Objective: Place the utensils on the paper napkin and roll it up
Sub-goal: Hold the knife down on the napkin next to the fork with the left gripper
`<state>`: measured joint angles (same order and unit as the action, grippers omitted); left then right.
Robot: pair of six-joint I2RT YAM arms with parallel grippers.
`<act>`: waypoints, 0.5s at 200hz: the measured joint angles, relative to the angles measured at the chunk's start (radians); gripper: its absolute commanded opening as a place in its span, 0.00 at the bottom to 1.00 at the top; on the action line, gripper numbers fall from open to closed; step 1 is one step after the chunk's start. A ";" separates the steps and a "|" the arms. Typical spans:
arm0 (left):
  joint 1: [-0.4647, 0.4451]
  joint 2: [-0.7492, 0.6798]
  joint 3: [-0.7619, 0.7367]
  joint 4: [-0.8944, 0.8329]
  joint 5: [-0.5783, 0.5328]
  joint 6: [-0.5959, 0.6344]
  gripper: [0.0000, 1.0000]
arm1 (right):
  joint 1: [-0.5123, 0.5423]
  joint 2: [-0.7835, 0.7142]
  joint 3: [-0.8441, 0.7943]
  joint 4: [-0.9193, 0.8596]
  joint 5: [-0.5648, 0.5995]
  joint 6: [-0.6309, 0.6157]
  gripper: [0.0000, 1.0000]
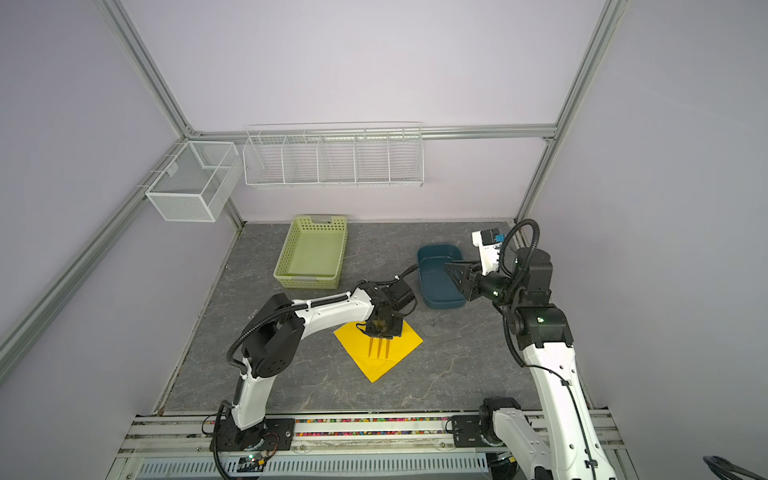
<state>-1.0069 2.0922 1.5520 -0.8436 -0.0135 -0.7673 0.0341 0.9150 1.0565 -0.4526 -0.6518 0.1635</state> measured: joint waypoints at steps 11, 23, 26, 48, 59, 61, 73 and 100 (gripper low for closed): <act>0.000 0.000 0.000 0.000 0.000 0.000 0.08 | 0.000 -0.002 0.000 0.000 0.000 0.000 0.33; 0.000 0.000 0.000 0.000 0.000 -0.003 0.08 | 0.000 -0.003 0.000 0.000 0.000 0.000 0.33; 0.000 0.000 0.000 0.000 0.000 -0.003 0.08 | 0.000 -0.003 0.000 0.000 0.000 0.000 0.33; 0.000 0.000 0.000 0.000 0.000 -0.007 0.08 | 0.000 -0.004 0.000 0.000 0.000 0.000 0.33; 0.000 0.000 -0.001 0.000 0.000 -0.007 0.08 | 0.000 -0.004 0.000 0.000 0.000 0.000 0.33; 0.000 0.000 -0.001 0.000 0.000 -0.008 0.08 | 0.000 -0.004 0.000 0.000 0.000 0.000 0.34; 0.000 0.000 -0.002 0.000 0.000 -0.010 0.07 | 0.000 -0.004 0.000 0.000 0.000 0.000 0.33; 0.000 -0.002 -0.008 0.001 0.000 -0.011 0.07 | 0.000 -0.004 0.000 0.000 0.000 0.000 0.33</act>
<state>-1.0073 2.0907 1.5440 -0.8429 -0.0135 -0.7788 0.0341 0.9108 1.0569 -0.4530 -0.6521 0.1635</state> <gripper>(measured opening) 0.078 0.334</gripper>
